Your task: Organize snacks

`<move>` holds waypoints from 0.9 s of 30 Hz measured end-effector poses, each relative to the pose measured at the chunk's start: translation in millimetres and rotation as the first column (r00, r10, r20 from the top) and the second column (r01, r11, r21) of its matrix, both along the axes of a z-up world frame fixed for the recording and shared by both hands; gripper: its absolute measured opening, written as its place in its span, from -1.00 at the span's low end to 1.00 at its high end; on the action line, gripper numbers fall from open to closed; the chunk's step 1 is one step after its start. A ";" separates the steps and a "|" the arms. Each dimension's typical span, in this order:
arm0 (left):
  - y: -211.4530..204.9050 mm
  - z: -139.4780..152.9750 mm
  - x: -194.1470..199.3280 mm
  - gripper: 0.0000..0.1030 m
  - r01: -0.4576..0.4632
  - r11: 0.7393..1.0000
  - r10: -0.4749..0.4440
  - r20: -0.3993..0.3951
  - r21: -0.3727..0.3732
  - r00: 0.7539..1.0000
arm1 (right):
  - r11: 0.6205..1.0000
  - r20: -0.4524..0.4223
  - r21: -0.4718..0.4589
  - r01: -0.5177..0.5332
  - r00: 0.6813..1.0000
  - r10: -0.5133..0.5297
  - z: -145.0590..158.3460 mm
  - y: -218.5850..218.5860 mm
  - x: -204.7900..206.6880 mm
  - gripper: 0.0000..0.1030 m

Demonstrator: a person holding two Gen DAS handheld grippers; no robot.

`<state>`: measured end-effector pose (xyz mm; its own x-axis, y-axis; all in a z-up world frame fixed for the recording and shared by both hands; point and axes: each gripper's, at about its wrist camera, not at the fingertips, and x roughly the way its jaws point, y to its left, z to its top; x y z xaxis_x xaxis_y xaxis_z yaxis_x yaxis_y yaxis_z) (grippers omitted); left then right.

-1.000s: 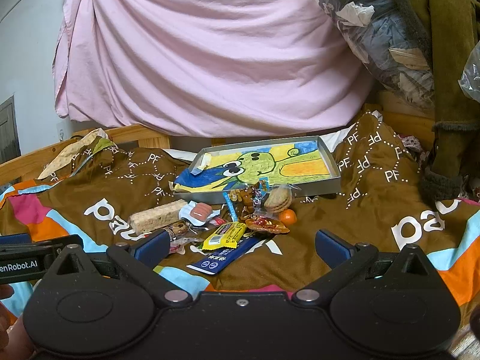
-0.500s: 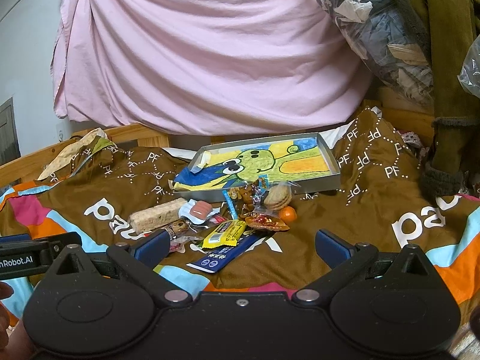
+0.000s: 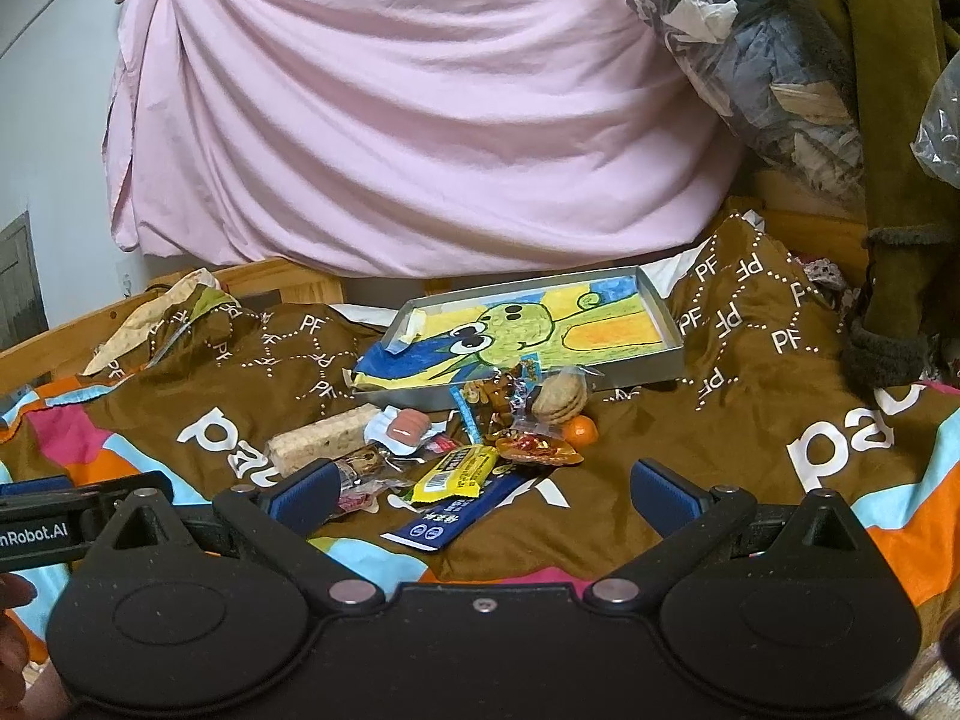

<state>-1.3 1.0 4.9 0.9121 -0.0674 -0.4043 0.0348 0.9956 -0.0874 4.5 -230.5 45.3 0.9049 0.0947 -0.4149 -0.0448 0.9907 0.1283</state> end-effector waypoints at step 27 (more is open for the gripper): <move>-4.6 8.5 37.9 0.99 -0.004 1.000 0.004 0.005 0.023 1.000 | 0.980 -0.075 -0.121 -0.157 0.986 0.148 14.7 -6.8 61.4 0.99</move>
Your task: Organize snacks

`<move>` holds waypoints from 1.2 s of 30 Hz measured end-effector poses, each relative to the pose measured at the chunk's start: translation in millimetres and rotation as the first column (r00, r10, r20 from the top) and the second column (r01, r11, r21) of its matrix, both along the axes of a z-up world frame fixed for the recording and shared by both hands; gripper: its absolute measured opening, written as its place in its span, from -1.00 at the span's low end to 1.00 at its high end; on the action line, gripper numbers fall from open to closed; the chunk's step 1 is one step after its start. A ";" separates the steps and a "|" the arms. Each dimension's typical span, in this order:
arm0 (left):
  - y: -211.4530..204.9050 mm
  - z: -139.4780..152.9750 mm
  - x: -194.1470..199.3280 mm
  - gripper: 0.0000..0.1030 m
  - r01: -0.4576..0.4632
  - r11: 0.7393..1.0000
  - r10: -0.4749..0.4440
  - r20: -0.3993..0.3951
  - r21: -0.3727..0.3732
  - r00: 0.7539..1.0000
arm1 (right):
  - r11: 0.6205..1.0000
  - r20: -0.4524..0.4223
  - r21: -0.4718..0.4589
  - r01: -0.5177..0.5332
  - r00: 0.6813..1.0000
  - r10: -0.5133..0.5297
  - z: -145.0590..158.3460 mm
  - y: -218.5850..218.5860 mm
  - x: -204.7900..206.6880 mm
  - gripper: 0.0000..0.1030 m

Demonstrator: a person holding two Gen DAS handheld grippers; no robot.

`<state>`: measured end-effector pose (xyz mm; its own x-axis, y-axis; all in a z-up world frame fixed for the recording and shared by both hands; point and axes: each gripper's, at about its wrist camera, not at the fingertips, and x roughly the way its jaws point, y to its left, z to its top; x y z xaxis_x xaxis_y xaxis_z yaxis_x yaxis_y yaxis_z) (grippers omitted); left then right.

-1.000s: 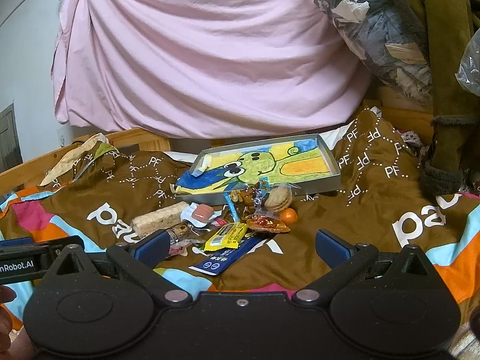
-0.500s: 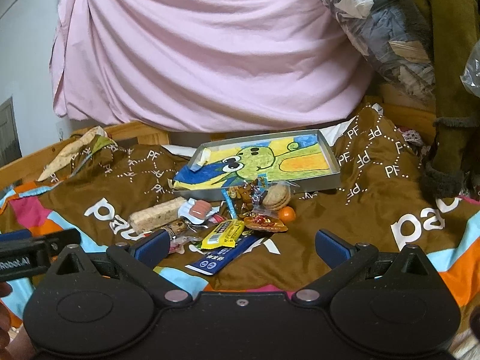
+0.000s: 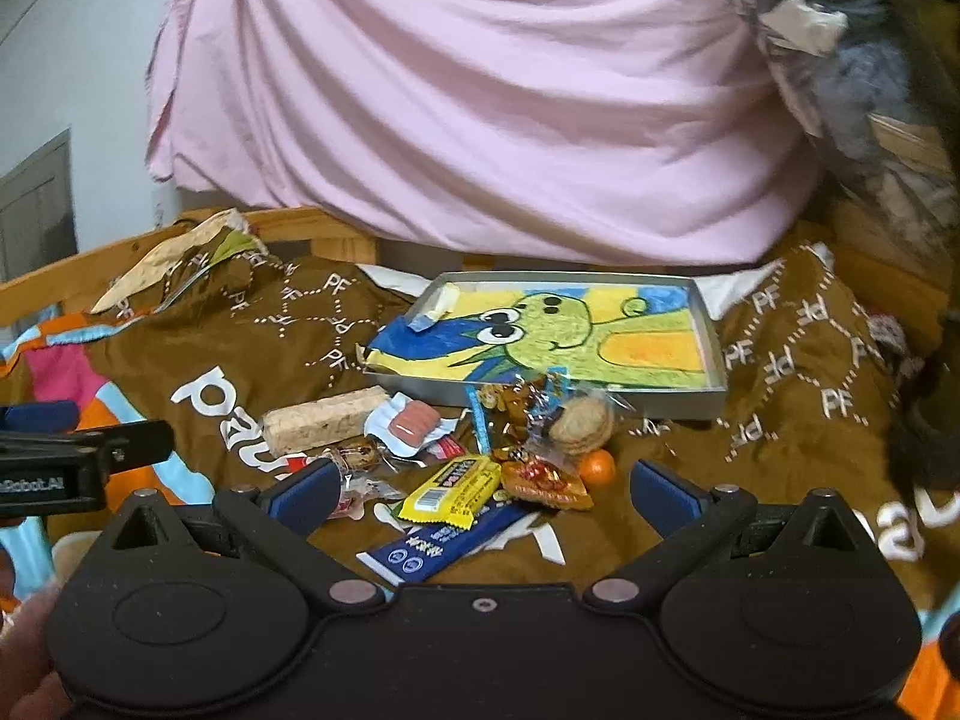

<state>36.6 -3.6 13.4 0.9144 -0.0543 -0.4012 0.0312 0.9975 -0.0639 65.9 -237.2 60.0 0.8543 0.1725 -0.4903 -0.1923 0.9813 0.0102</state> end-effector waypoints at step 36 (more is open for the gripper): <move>-22.0 -61.7 135.4 0.99 0.597 0.802 -0.544 -0.373 0.034 0.752 | 0.973 -0.314 0.171 -0.157 0.927 0.205 -67.5 20.2 154.4 0.68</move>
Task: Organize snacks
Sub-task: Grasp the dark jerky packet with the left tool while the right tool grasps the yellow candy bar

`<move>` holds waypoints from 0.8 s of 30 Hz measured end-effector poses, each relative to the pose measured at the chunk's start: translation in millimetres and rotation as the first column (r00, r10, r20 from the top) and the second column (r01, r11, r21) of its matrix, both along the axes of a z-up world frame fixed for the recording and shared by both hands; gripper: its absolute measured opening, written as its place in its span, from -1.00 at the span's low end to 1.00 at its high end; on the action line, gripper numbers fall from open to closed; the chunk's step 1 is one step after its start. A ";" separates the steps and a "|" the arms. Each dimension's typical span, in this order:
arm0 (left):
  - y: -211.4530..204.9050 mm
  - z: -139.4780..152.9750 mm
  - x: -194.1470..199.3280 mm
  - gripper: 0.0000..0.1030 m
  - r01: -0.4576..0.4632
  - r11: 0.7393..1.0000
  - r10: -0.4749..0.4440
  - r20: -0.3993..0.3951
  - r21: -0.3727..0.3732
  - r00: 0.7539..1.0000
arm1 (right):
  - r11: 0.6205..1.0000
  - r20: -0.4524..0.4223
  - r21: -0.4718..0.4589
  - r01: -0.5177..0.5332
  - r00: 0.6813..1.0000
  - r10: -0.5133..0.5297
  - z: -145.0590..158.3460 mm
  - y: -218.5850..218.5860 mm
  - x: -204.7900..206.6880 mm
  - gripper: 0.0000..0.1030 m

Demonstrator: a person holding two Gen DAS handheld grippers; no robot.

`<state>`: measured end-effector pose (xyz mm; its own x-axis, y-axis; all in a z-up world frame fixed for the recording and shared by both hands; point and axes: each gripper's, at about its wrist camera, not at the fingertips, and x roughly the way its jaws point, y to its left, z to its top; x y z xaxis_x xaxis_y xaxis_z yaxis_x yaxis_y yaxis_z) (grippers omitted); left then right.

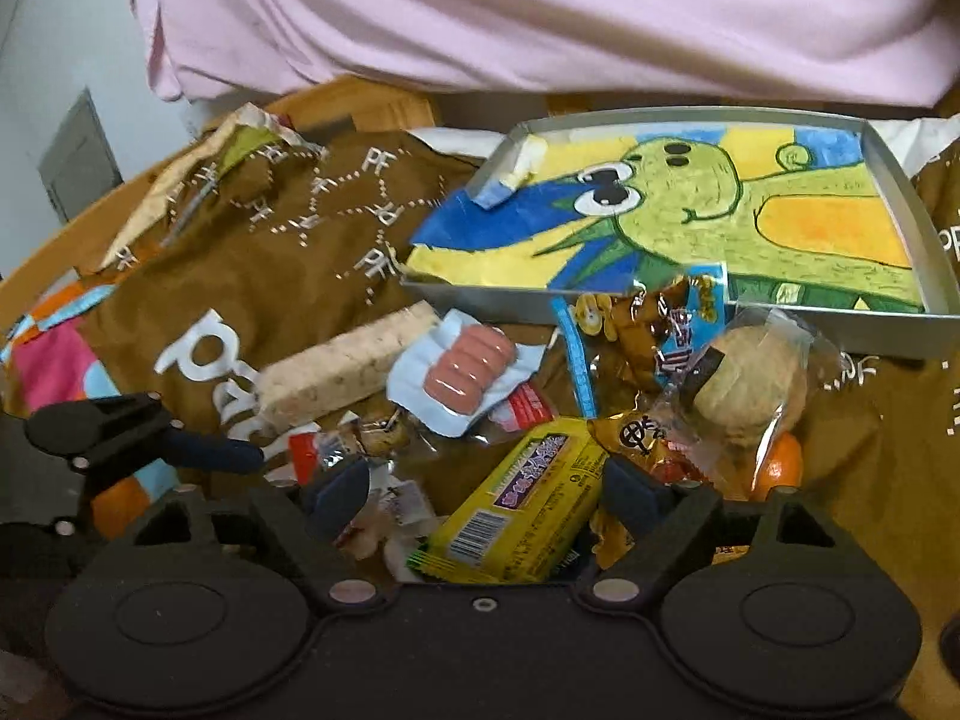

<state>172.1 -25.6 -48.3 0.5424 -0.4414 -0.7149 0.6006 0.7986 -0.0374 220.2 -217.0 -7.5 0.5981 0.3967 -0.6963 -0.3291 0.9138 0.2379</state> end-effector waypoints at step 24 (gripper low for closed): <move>7.1 -7.4 26.5 0.71 -0.094 0.995 0.087 -0.210 -0.026 0.974 | 0.987 -0.008 -0.154 0.040 0.999 -0.042 -18.6 13.8 6.4 0.46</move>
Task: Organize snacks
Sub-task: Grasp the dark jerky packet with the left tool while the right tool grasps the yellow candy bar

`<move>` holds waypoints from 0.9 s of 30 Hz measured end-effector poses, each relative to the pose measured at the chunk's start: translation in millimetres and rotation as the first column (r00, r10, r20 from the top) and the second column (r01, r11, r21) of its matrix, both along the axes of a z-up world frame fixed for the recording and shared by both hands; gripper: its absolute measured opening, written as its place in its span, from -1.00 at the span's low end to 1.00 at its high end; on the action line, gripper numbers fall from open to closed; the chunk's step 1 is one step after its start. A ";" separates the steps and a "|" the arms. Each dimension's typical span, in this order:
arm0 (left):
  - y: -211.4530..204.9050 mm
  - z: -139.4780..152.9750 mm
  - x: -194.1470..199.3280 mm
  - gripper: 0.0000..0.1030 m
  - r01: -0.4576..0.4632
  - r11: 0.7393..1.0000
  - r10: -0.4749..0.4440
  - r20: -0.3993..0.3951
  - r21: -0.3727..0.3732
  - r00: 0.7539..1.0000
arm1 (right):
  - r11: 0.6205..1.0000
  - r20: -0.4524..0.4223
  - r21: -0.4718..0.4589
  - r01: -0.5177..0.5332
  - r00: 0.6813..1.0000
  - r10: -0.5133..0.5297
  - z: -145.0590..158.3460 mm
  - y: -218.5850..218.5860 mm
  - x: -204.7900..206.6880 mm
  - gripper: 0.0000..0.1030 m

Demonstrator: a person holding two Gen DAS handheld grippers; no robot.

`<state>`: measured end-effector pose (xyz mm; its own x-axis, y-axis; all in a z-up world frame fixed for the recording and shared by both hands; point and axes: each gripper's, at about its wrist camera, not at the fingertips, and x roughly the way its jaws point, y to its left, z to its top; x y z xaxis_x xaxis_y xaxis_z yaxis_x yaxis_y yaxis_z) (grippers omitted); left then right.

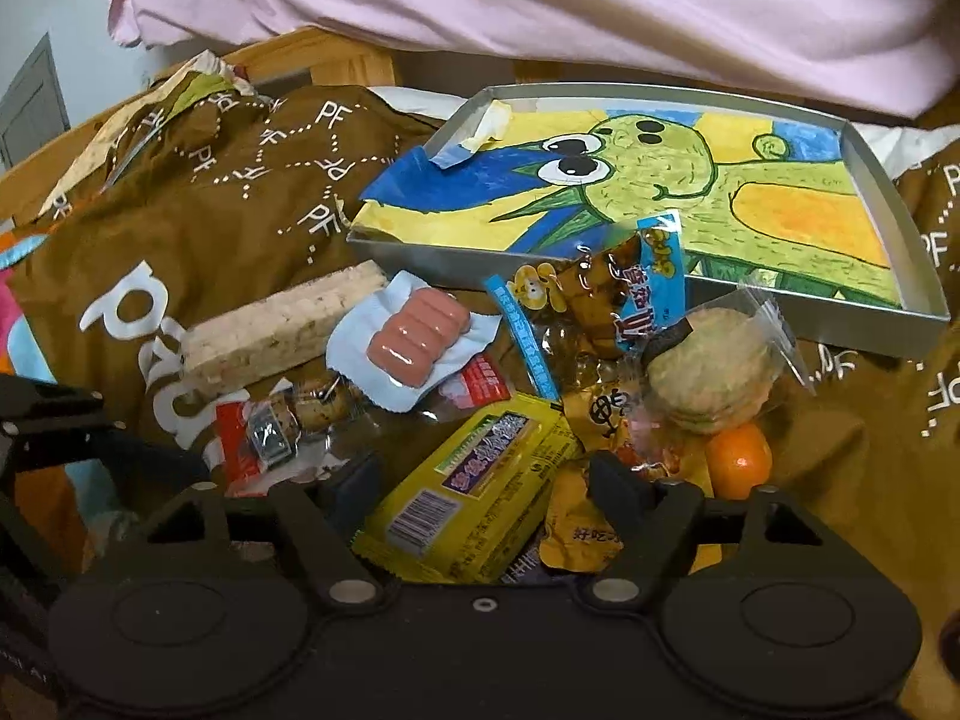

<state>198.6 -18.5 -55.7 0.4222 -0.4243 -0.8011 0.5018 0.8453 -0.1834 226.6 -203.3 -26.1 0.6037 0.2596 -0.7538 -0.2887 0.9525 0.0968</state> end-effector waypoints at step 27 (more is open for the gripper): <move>-11.2 9.5 -8.7 0.13 -0.052 0.994 0.059 -0.070 0.097 0.996 | 0.995 -0.050 -0.078 -0.067 0.997 0.063 -5.7 8.3 -3.3 0.19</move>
<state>189.9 -29.7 -46.3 0.3825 -0.3224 -0.8659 0.4419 0.8869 -0.1350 223.3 -194.9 -31.7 0.5507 0.2353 -0.8009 -0.3475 0.9370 0.0363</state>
